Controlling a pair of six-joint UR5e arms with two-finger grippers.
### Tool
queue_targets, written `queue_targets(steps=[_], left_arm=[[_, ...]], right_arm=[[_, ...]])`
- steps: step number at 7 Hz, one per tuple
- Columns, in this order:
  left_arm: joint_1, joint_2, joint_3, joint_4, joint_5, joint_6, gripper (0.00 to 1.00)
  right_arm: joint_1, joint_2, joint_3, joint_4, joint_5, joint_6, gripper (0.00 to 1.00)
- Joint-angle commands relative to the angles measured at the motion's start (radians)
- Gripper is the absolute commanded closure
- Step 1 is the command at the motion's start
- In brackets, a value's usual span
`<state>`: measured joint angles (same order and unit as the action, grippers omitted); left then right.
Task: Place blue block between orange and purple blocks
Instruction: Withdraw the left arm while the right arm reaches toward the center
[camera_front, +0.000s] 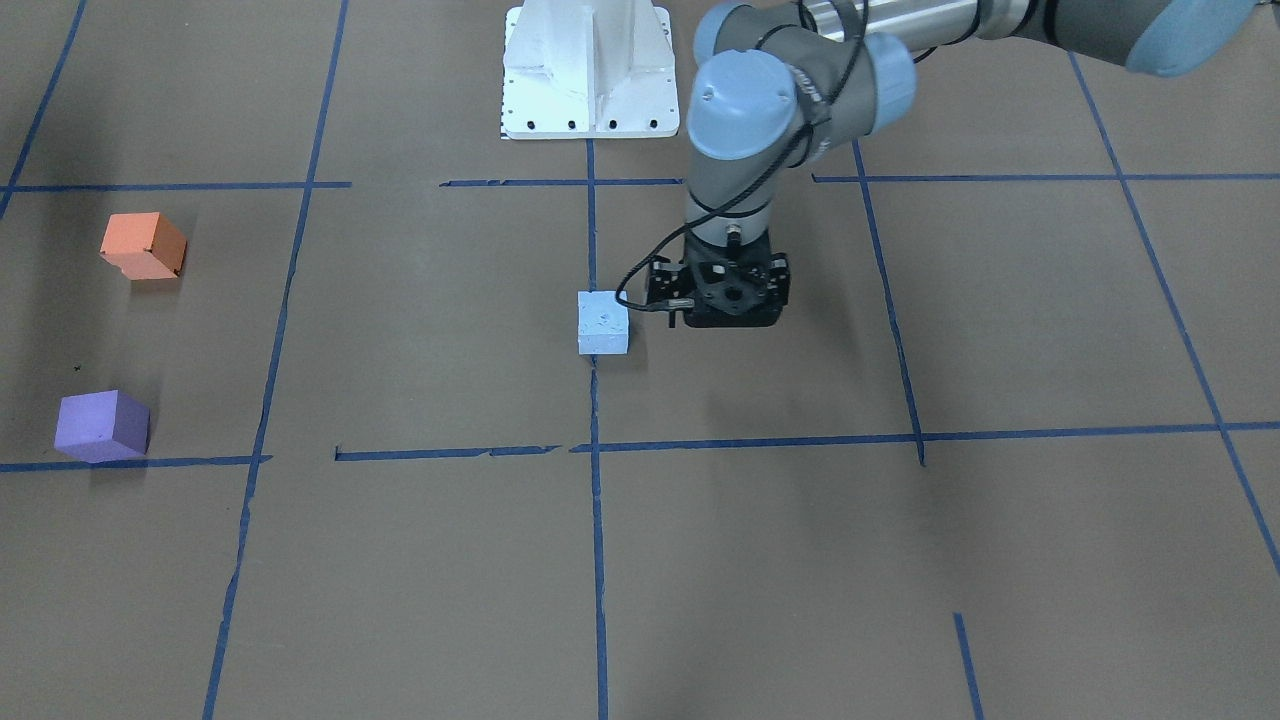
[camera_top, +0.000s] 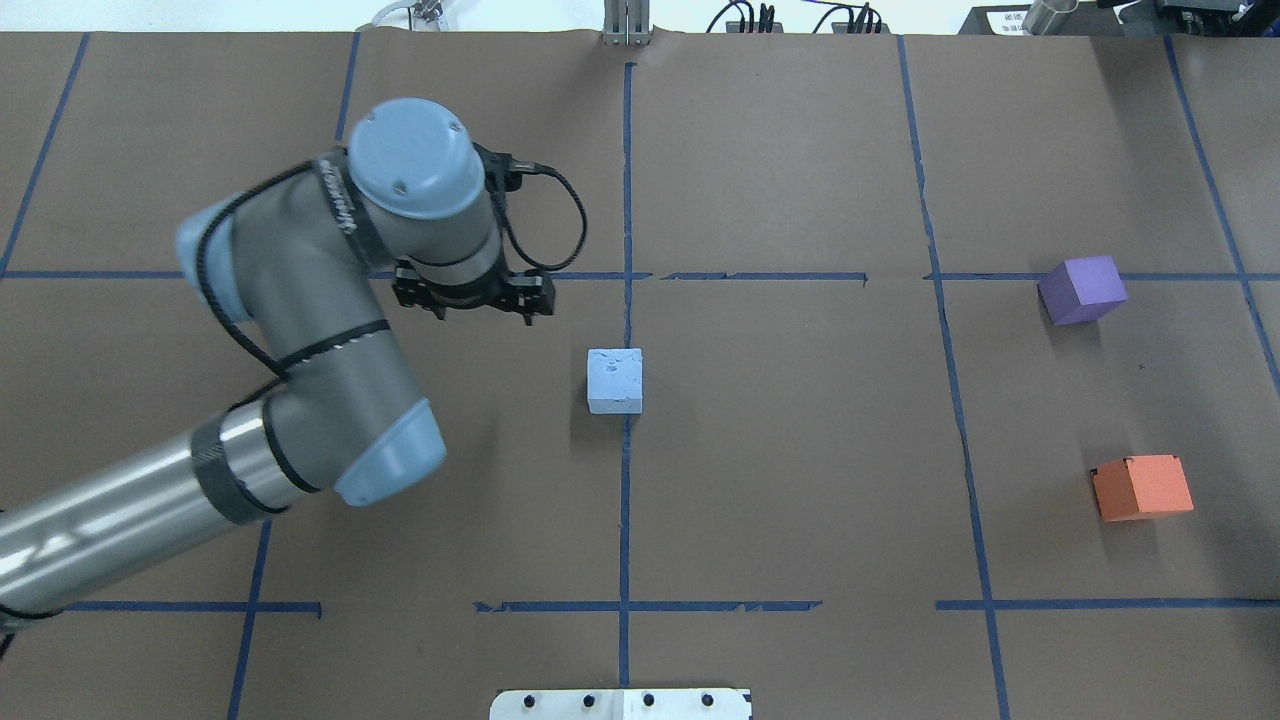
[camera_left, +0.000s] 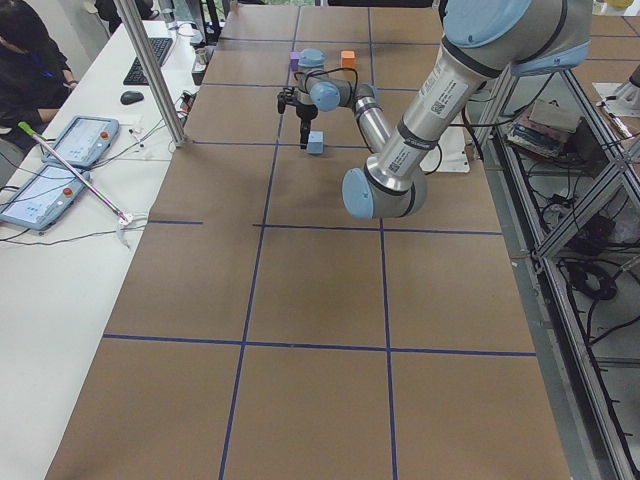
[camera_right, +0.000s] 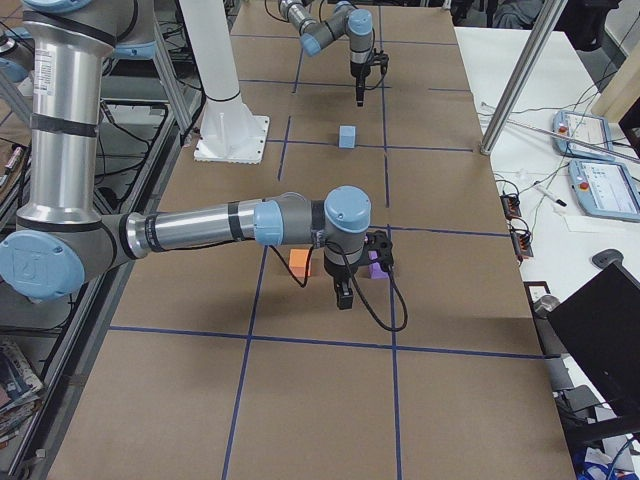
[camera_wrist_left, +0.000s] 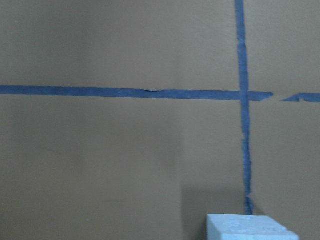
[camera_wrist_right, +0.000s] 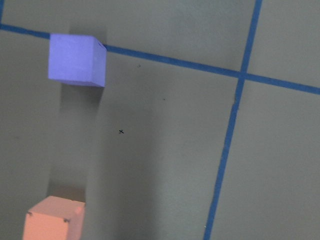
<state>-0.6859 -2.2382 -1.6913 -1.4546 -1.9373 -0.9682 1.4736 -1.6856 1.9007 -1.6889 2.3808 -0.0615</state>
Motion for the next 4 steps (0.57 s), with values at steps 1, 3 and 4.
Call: queue_targets(steps=[1,3,4], left_arm=[[-0.209,0.2,-0.096,0.026,-0.156,0.385,0.0],[-0.414,0.409,-0.106,0.013,-0.206,0.674,0.0],[-0.523,0.484,-0.104,0.013,-0.209,0.821,0.0]], right_arm=[[-0.109,0.099,0.029,0.002,0.02,0.2,0.0],[-0.258,0.245,0.034,0.002,0.011,0.43,0.0],[-0.344,0.33,0.031,0.0,-0.014,0.547,0.0]])
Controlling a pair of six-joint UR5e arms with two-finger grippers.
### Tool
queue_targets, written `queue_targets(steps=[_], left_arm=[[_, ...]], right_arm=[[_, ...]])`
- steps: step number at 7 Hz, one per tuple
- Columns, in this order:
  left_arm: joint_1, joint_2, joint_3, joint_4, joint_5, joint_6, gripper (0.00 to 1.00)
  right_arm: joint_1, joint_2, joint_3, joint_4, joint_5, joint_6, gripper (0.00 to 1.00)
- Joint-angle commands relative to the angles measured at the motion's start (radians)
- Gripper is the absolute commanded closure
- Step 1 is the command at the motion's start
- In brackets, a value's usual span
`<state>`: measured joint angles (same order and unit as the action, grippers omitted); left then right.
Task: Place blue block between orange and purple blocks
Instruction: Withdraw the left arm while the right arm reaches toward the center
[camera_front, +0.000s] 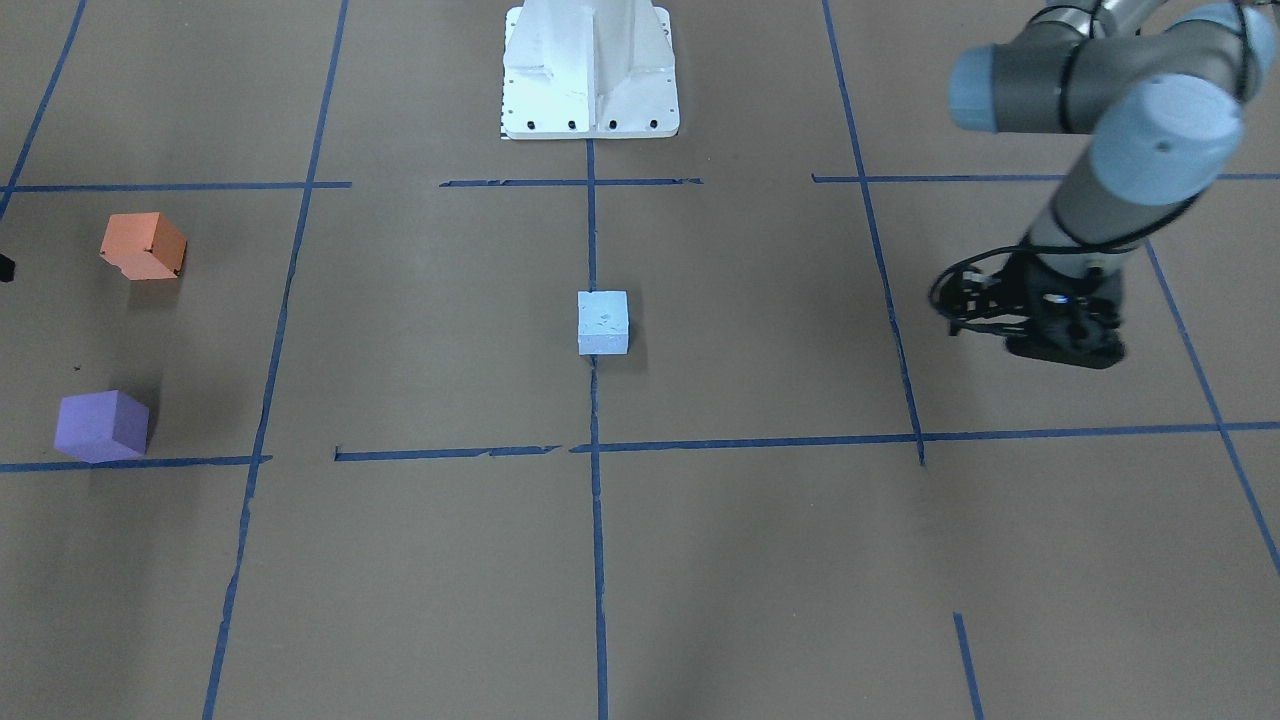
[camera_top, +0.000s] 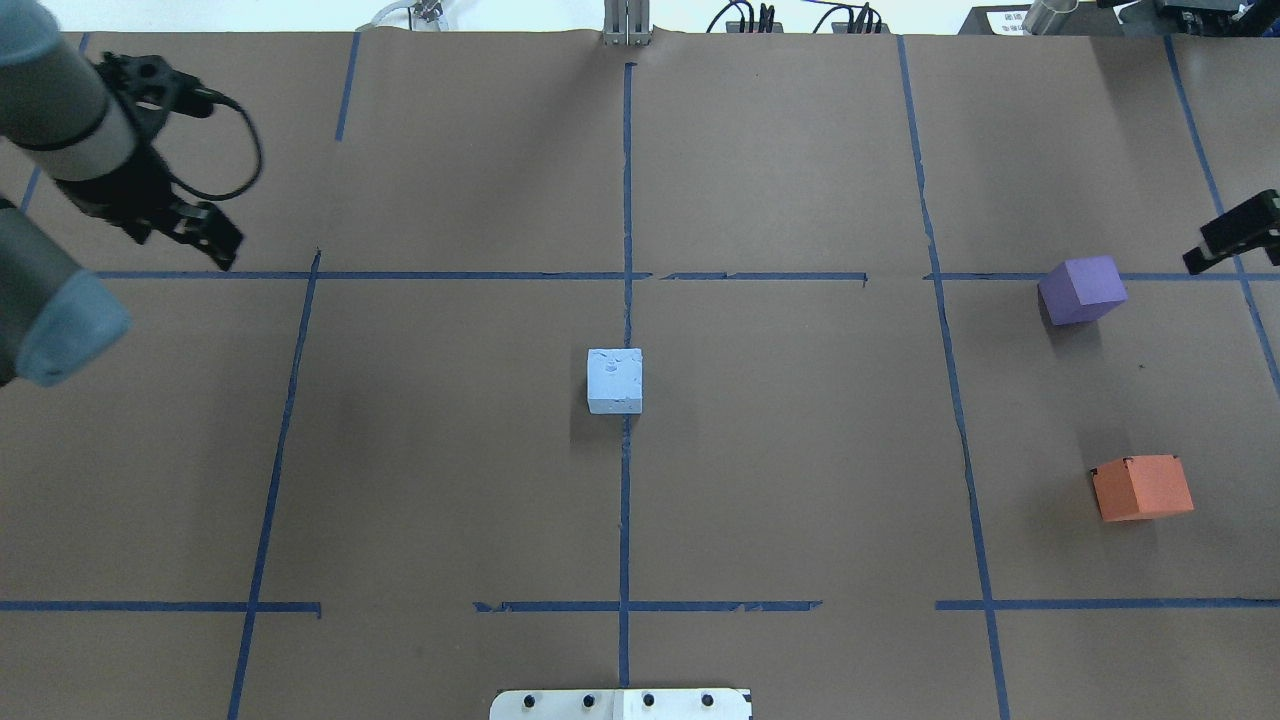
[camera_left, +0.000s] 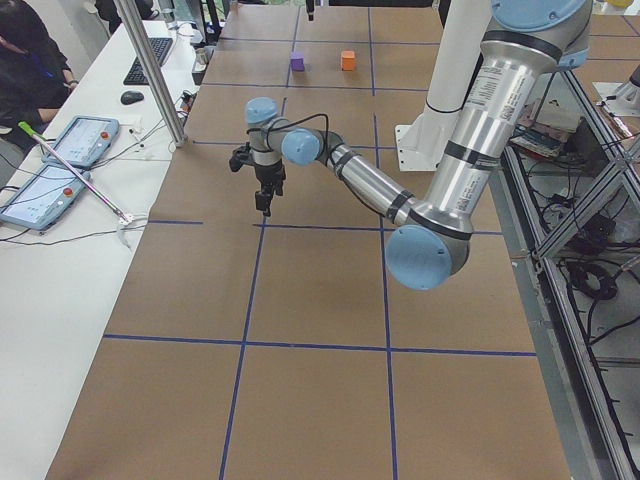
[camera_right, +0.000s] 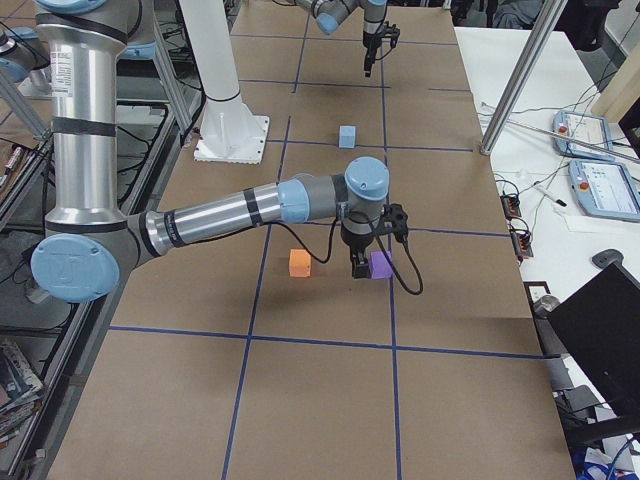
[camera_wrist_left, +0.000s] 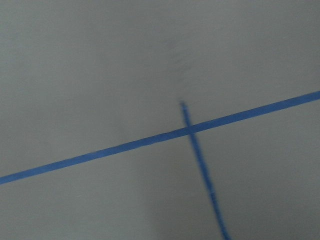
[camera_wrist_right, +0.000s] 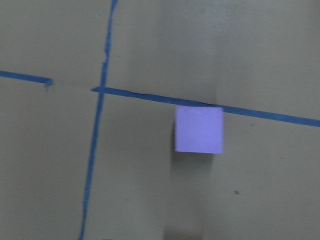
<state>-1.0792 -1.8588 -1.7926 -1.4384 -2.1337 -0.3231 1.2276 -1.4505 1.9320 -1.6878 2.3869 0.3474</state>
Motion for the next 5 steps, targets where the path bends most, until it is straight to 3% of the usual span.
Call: queue_targets(steps=[1,2,4,5], left_arm=[[-0.248,0.174,0.015,-0.002,-0.064,0.311,0.0],[-0.357,0.26,0.025,-0.005,-0.145,0.428,0.0],[-0.49,0.41,0.025,-0.022,-0.155,0.542,0.0],[-0.492,0.412,0.025,-0.023,-0.155,0.538,0.0]], right_arm=[[-0.2,0.199,-0.004,-0.004,-0.096,0.298,0.0],[-0.337,0.279,-0.013,-0.006,-0.195,0.47,0.0],[-0.494,0.427,-0.071,-0.007,-0.319,0.688,0.0],[-0.561,0.47,-0.093,-0.004,-0.381,0.746,0.0]])
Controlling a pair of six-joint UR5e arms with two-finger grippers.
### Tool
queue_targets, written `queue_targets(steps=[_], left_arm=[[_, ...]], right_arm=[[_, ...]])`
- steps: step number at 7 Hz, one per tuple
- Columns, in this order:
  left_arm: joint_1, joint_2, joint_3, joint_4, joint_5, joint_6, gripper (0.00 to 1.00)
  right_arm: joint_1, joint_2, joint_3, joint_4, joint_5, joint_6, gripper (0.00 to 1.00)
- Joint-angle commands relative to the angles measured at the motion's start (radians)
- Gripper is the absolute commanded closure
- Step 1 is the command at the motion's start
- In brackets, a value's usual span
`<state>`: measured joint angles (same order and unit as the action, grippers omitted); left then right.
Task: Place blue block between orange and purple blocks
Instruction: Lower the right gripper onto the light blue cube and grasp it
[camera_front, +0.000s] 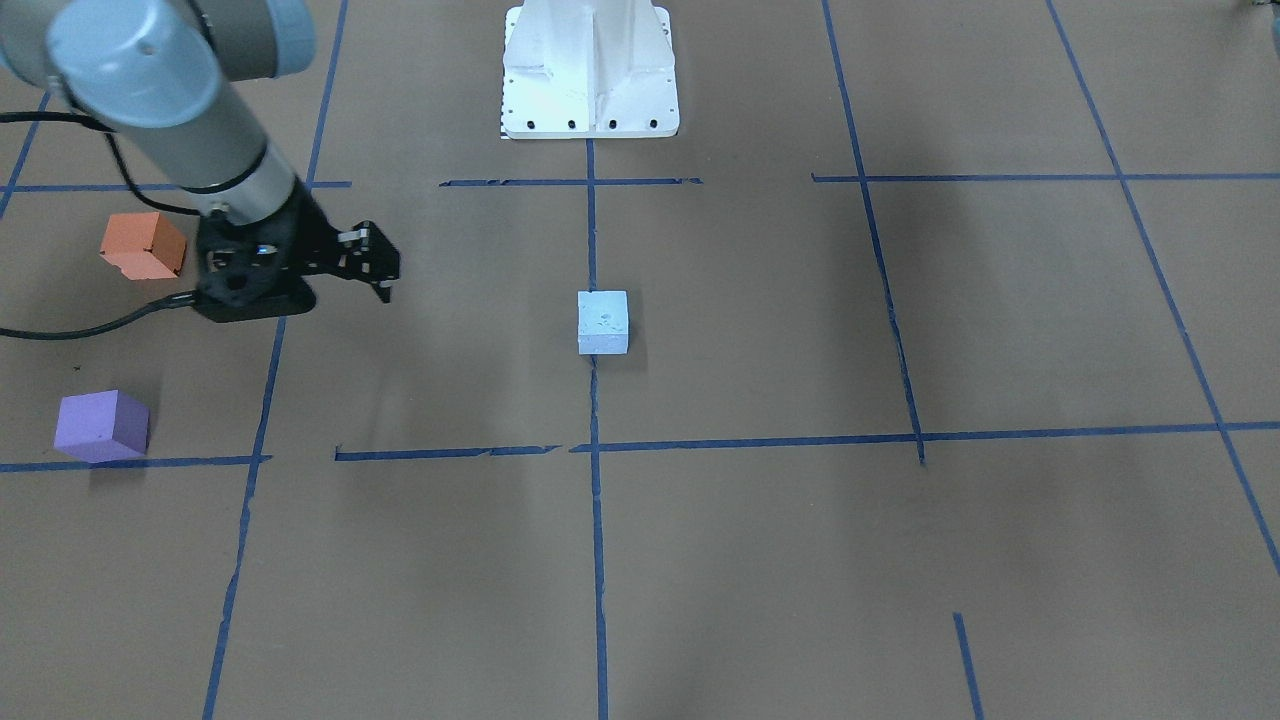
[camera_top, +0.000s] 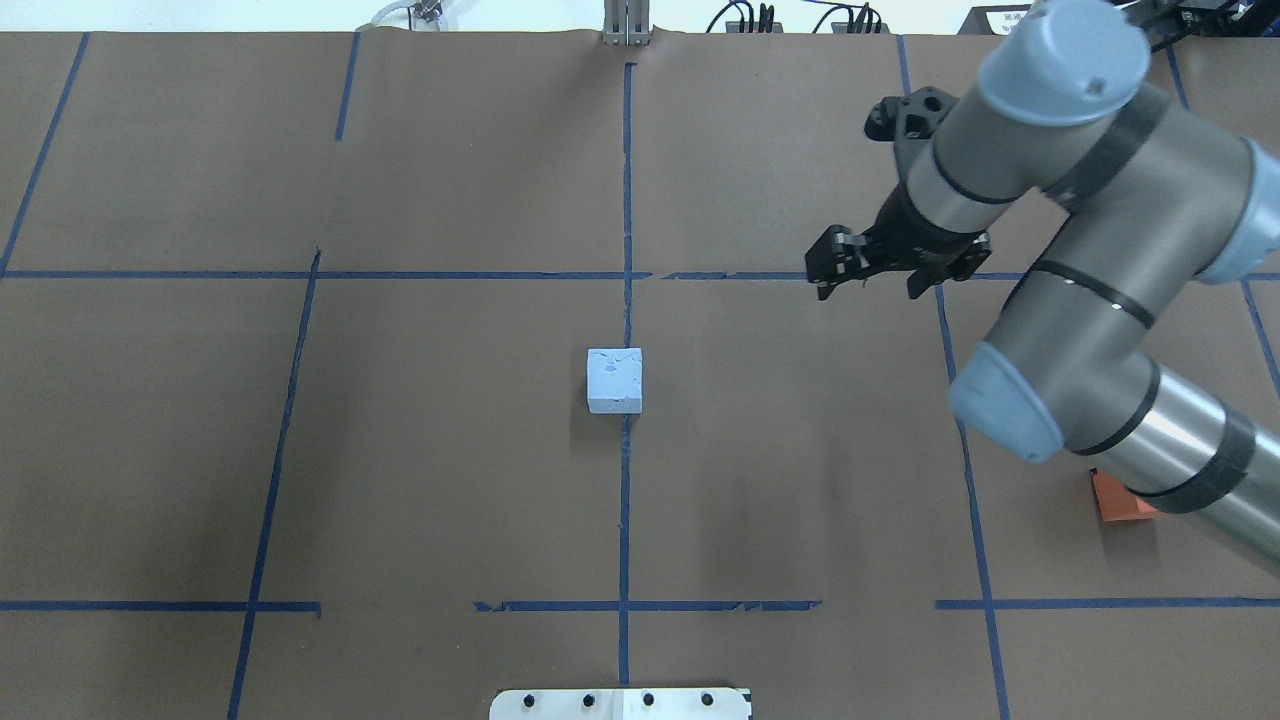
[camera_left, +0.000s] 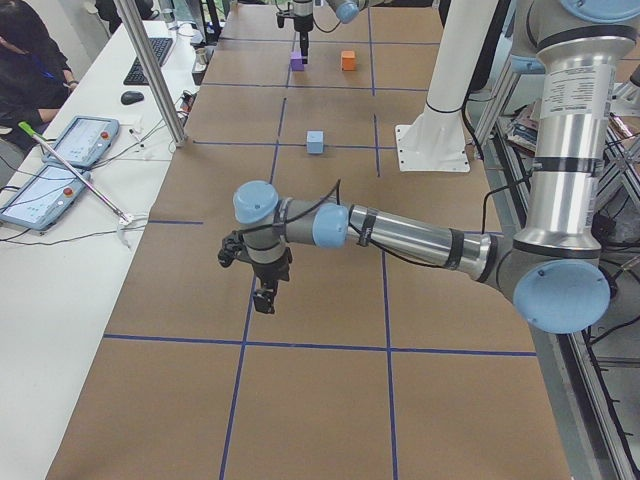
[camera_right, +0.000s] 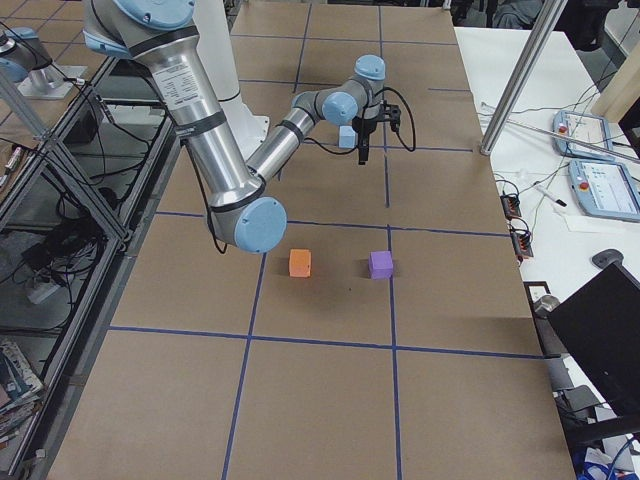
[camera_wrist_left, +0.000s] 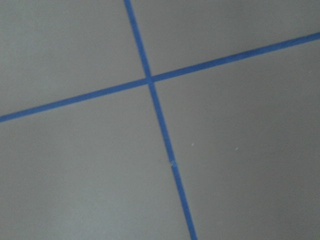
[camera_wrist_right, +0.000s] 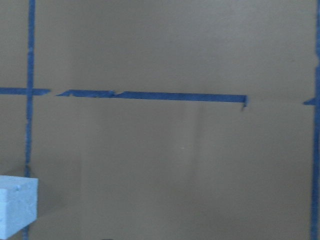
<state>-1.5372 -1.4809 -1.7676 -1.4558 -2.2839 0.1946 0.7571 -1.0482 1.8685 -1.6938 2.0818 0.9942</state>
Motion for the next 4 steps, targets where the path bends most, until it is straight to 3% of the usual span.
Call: queue_targets(steps=[1,4], left_arm=[[-0.032,0.033,0.002,-0.006,-0.006,0.016,0.0],[-0.032,0.03,0.002,-0.006,-0.006,-0.011,0.0]], right_arm=[[-0.148,0.135,-0.088,0.006,-0.136,0.168,0.0],[-0.214,0.305,-0.283,0.006,-0.196,0.247,0.0]])
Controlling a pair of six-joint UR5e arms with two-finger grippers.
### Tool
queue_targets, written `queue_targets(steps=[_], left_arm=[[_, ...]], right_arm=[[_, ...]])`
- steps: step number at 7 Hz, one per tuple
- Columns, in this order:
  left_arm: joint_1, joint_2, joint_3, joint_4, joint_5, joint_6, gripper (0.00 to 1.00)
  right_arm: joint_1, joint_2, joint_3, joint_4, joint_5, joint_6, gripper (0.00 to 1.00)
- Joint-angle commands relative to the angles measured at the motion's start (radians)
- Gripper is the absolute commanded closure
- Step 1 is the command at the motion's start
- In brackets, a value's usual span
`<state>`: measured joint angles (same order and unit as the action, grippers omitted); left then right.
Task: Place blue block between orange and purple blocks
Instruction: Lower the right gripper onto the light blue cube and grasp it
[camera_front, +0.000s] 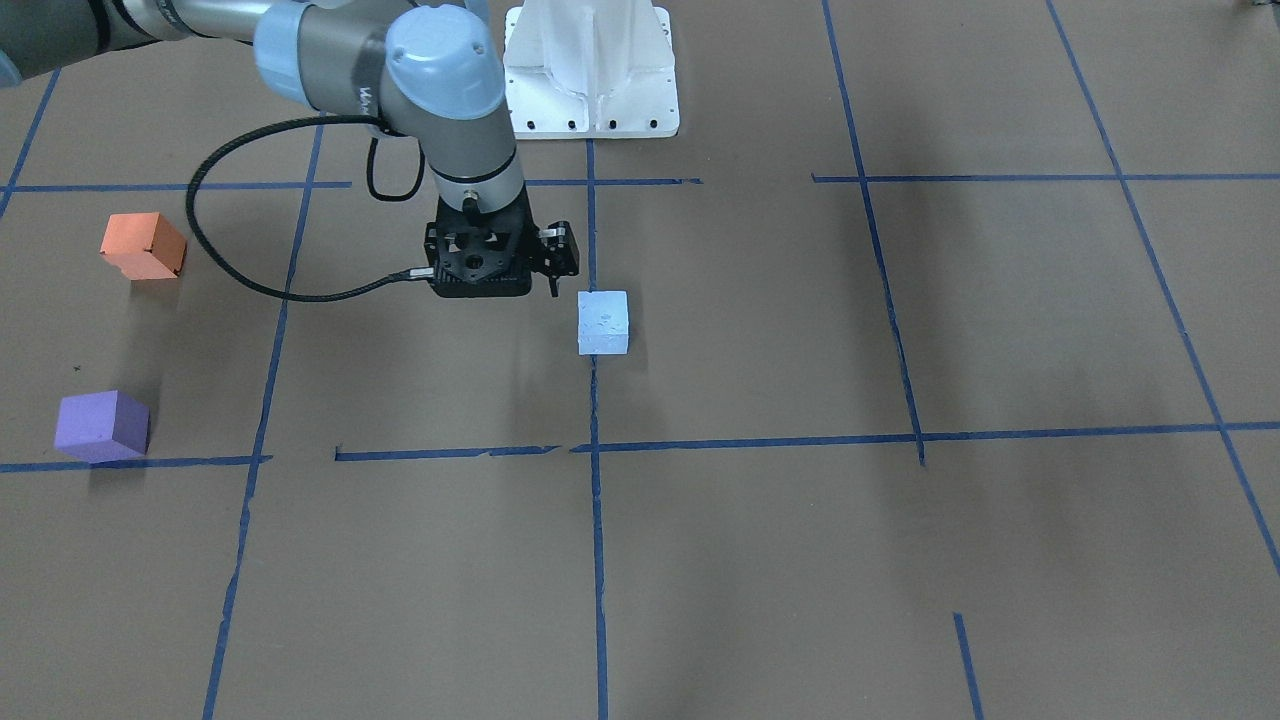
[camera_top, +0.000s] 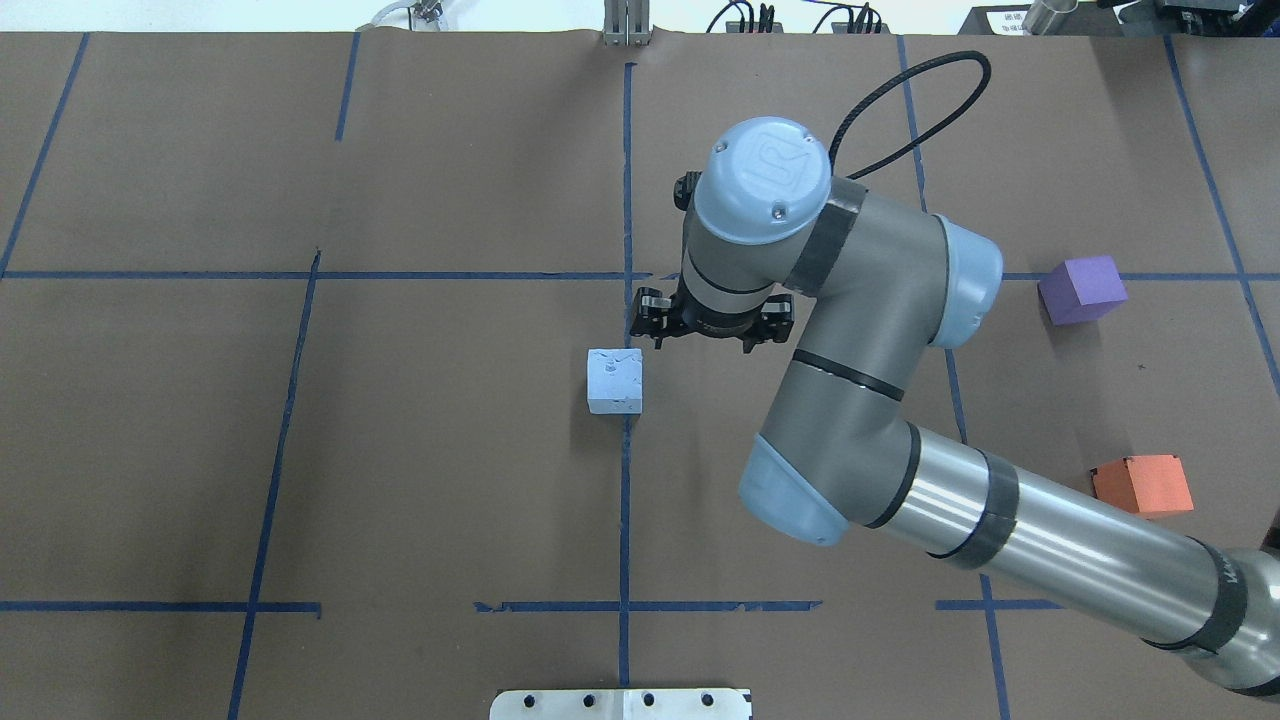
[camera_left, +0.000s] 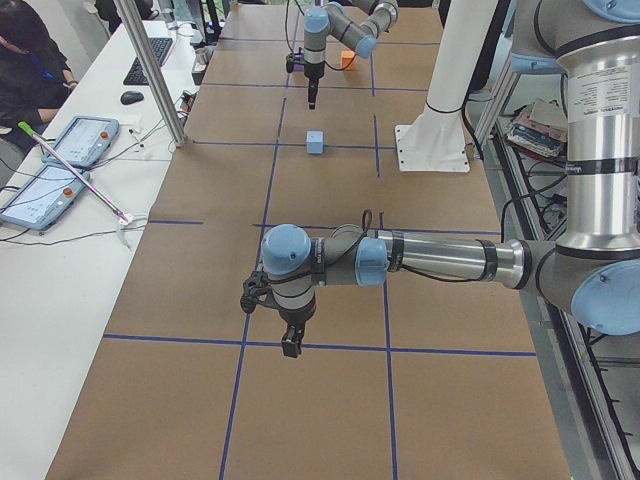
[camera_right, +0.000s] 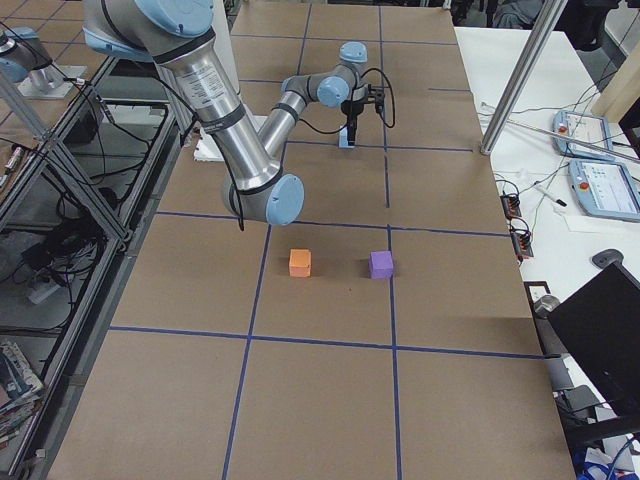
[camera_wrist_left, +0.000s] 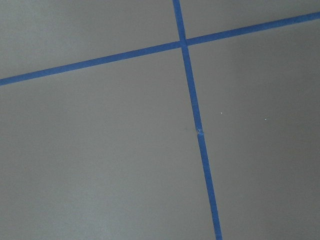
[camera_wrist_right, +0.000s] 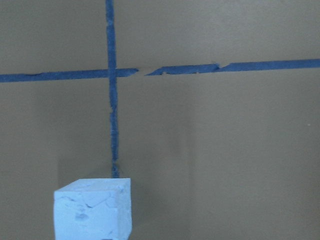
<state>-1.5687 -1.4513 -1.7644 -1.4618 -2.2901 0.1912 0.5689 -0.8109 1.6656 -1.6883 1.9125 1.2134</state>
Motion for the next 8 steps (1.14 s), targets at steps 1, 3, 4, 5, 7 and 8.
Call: queue_targets(steps=[1,3,4,5,7,8], left_arm=[[-0.001,0.0,-0.001,0.0,0.0,-0.007,0.0],[-0.001,0.0,-0.001,0.0,0.0,-0.007,0.0],[-0.001,0.0,0.0,0.0,0.0,-0.007,0.0],[-0.001,0.0,0.0,0.0,0.0,-0.007,0.0],[-0.001,0.002,0.002,0.0,0.0,-0.007,0.0],[-0.001,0.002,0.002,0.0,0.0,-0.007,0.0]], right_arm=[[-0.037,0.122,-0.155,0.001,-0.053,0.044,0.0],[-0.056,0.147,-0.257,0.138,-0.061,0.087,0.0],[-0.073,0.153,-0.283,0.148,-0.082,0.09,0.0],[-0.086,0.15,-0.285,0.148,-0.086,0.089,0.0],[-0.107,0.151,-0.322,0.15,-0.09,0.081,0.0],[-0.109,0.151,-0.332,0.15,-0.09,0.074,0.0]])
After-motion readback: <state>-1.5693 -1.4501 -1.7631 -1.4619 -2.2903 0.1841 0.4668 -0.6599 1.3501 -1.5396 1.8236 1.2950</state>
